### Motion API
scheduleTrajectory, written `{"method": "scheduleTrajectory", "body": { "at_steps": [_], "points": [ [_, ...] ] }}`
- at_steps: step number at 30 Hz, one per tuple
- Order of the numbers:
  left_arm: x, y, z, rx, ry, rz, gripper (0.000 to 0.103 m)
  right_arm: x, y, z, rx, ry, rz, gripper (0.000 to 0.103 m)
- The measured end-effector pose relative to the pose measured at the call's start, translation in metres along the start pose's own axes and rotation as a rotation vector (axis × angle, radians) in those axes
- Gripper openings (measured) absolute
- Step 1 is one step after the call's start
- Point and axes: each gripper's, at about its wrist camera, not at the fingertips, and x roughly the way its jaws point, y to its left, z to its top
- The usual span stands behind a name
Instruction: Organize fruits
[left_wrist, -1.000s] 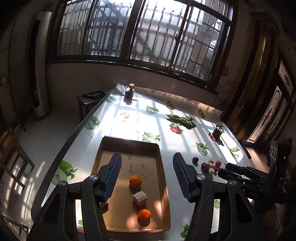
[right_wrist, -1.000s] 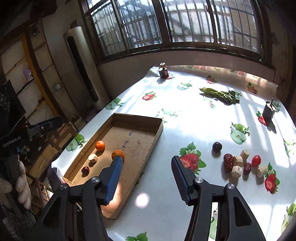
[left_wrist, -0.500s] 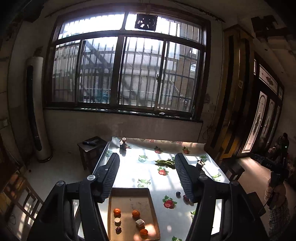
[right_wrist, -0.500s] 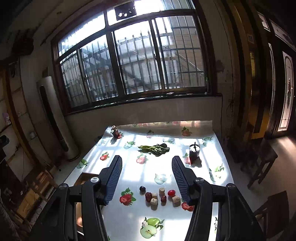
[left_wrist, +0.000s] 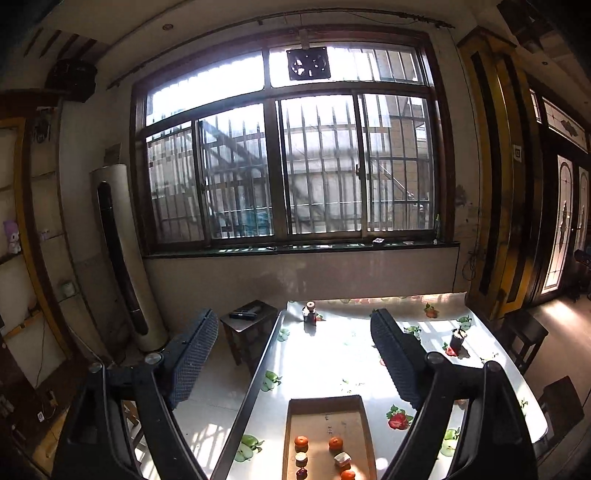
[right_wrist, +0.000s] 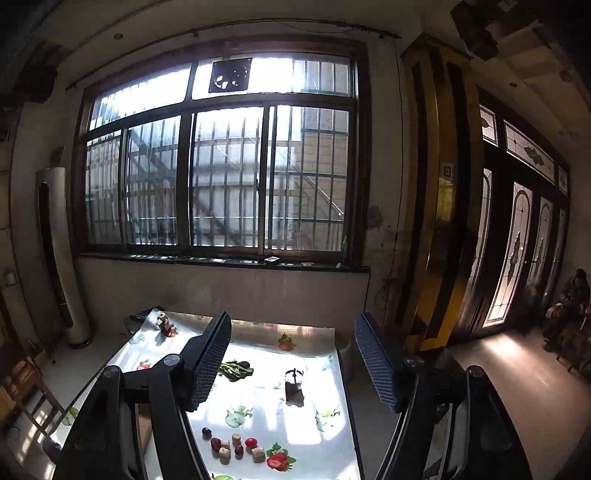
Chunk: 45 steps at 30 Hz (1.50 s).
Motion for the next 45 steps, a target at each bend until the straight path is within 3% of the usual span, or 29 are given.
{"method": "scheduleTrajectory", "body": {
  "at_steps": [4, 9, 12, 15, 16, 18, 21, 31, 33, 37, 39, 41, 45],
  "points": [
    [0.069, -0.045, -0.051, 0.001, 0.137, -0.136, 0.084, 0.065, 0.014, -0.062, 0.037, 0.144, 0.098, 0.078],
    [0.177, -0.110, -0.134, -0.046, 0.394, -0.352, 0.084, 0.154, 0.022, -0.170, 0.134, 0.346, 0.215, 0.078],
    [0.234, -0.149, -0.191, -0.058, 0.504, -0.394, 0.084, 0.198, 0.016, -0.234, 0.211, 0.437, 0.255, 0.078],
    [0.282, -0.183, -0.245, -0.054, 0.596, -0.381, 0.082, 0.242, -0.002, -0.291, 0.323, 0.513, 0.264, 0.078],
    [0.296, -0.193, -0.259, -0.051, 0.623, -0.380, 0.077, 0.256, -0.008, -0.305, 0.353, 0.535, 0.258, 0.078],
    [0.317, -0.213, -0.284, -0.039, 0.669, -0.378, 0.039, 0.279, -0.015, -0.327, 0.388, 0.571, 0.251, 0.073],
    [0.342, -0.237, -0.300, -0.053, 0.704, -0.388, 0.034, 0.310, -0.012, -0.348, 0.373, 0.610, 0.242, 0.056],
    [0.395, -0.294, -0.312, -0.119, 0.768, -0.459, 0.034, 0.334, 0.015, -0.379, 0.223, 0.616, 0.261, 0.052],
    [0.400, -0.302, -0.311, -0.127, 0.748, -0.478, 0.034, 0.331, 0.017, -0.380, 0.198, 0.610, 0.245, 0.042],
    [0.405, -0.310, -0.310, -0.102, 0.727, -0.484, 0.035, 0.332, 0.012, -0.382, 0.217, 0.617, 0.249, 0.036],
    [0.400, -0.308, -0.308, -0.060, 0.713, -0.447, 0.035, 0.331, 0.010, -0.383, 0.227, 0.618, 0.247, 0.036],
    [0.393, -0.300, -0.307, 0.002, 0.702, -0.354, 0.034, 0.331, 0.007, -0.383, 0.239, 0.620, 0.238, 0.036],
    [0.387, -0.265, -0.311, -0.065, 0.733, -0.333, 0.034, 0.332, 0.000, -0.383, 0.274, 0.625, 0.234, 0.036]
  ]
}}
